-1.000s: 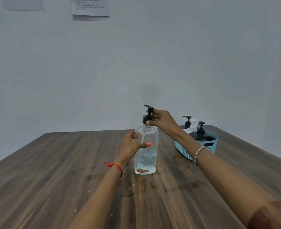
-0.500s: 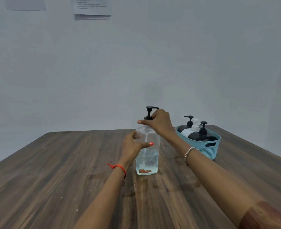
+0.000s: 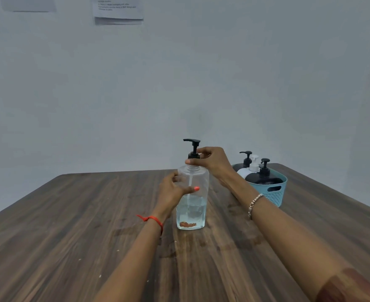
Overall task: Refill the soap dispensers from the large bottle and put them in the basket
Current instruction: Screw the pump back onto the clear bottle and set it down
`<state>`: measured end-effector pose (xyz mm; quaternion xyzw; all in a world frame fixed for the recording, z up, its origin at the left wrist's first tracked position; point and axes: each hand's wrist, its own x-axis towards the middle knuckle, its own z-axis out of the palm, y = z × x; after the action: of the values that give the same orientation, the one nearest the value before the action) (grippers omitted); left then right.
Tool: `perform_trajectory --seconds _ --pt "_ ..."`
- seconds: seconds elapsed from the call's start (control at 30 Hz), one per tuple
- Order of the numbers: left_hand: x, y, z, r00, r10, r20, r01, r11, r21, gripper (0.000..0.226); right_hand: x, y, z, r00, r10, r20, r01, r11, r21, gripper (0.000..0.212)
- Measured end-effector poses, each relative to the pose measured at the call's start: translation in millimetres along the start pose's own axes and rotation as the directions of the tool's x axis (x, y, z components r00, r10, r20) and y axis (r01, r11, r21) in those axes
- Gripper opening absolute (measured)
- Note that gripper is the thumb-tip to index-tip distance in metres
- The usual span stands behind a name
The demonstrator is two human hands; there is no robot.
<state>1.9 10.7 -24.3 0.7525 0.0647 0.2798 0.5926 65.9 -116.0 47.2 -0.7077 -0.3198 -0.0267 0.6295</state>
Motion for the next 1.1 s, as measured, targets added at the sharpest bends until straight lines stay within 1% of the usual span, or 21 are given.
perform_trajectory --seconds 0.03,0.13,0.2,0.27,0.3,0.33,0.37,0.43,0.47,0.53,0.6,0.63,0.67,0.73,0.8,0.83,0.87,0.93,1.0,1.03,1.1 --pt "-0.4 0.3 -0.8 1.0 -0.001 0.004 0.001 1.0 -0.004 0.069 -0.5 0.4 0.1 0.999 0.002 0.032 -0.002 1.0 0.006 0.027" --pt "-0.1 1.1 -4.1 1.0 0.003 0.025 -0.002 0.999 -0.032 0.068 -1.6 0.2 -3.8 0.992 0.012 0.123 -0.017 0.999 0.044 0.02" --pt "0.1 1.7 -5.4 0.999 0.0 0.041 0.002 0.999 -0.054 0.067 -1.2 -0.2 -5.4 0.997 0.018 0.079 -0.022 0.998 0.052 0.014" --pt "0.0 3.7 -6.5 0.999 -0.004 0.05 0.007 0.998 -0.063 0.065 0.7 -0.3 -2.8 1.0 0.009 -0.017 -0.008 0.999 0.033 0.027" --pt "0.4 4.3 -7.2 0.998 -0.004 0.057 0.008 0.997 -0.077 0.063 2.2 0.2 -0.7 0.999 -0.001 -0.039 0.001 1.0 0.016 0.031" --pt "0.7 4.7 -7.6 0.998 -0.001 0.063 0.007 0.995 -0.095 0.061 3.3 -0.5 1.0 1.0 -0.003 -0.021 0.003 1.0 0.013 0.03" --pt "0.8 5.3 -8.3 0.998 0.001 0.067 0.006 0.994 -0.109 0.058 3.9 -1.9 1.5 1.0 -0.004 0.03 0.003 0.999 0.036 0.029" --pt "0.4 6.8 -10.4 0.997 0.005 0.077 0.005 0.992 -0.127 0.055 4.9 -3.7 -0.6 0.989 -0.015 0.149 -0.003 0.993 0.119 0.031" --pt "-0.3 7.2 -10.9 0.996 0.007 0.085 0.004 0.991 -0.131 0.056 4.5 -4.0 -1.1 0.986 -0.032 0.166 0.007 0.989 0.147 0.029" --pt "-1.6 7.1 -10.2 0.996 0.012 0.092 0.0 0.992 -0.124 0.062 2.9 -4.4 1.5 0.995 -0.052 0.089 0.041 0.991 0.125 0.025" --pt "-3.3 6.6 -9.0 0.996 0.014 0.086 -0.006 0.995 -0.096 0.067 2.7 -3.4 6.8 0.998 -0.057 -0.03 0.057 0.998 0.007 0.032" --pt "-3.4 5.7 -9.1 0.996 0.016 0.087 -0.008 0.996 -0.093 0.067 2.9 -2.5 8.8 0.998 -0.051 -0.038 0.05 0.998 -0.033 0.034" --pt "-3.1 4.6 -9.4 0.996 0.017 0.091 -0.008 0.994 -0.105 0.065 3.2 -0.9 9.4 0.999 -0.042 0.003 0.042 0.999 -0.028 0.03" --pt "-3.0 3.3 -11.4 0.996 0.019 0.091 -0.007 0.991 -0.13 0.059 3.8 0.1 5.7 0.989 -0.017 0.149 0.005 0.997 0.082 0.017" --pt "-3.5 3.5 -12.9 0.996 0.017 0.088 -0.006 0.992 -0.125 0.055 3.8 0.5 0.8 0.977 -0.022 0.214 -0.019 0.983 0.185 0.018" --pt "-3.6 3.6 -12.6 0.996 0.017 0.089 -0.006 0.992 -0.123 0.054 3.7 1.2 0.4 0.981 -0.033 0.192 -0.006 0.98 0.201 0.018" --pt "-3.6 3.1 -11.7 0.996 0.018 0.087 -0.007 0.992 -0.125 0.052 3.6 1.8 2.0 0.989 -0.044 0.138 0.018 0.982 0.187 0.017" --pt "-3.6 2.4 -9.1 0.996 0.02 0.083 -0.008 0.991 -0.136 0.049 2.4 1.8 8.5 0.998 -0.058 0.017 0.057 0.994 0.092 0.018" --pt "-3.2 2.2 -8.0 0.996 0.013 0.084 -0.001 0.99 -0.143 0.046 3.0 1.0 13.5 0.998 -0.065 -0.014 0.066 0.997 0.032 0.022" --pt "-3.2 2.1 -7.7 0.996 0.012 0.087 0.001 0.989 -0.149 0.045 3.6 -0.2 13.3 0.998 -0.06 0.022 0.059 0.998 0.023 0.021" --pt "-3.5 1.8 -7.9 0.997 0.008 0.082 0.005 0.988 -0.157 0.045 4.9 -3.4 8.1 0.986 -0.008 0.165 -0.002 0.998 0.061 0.019"
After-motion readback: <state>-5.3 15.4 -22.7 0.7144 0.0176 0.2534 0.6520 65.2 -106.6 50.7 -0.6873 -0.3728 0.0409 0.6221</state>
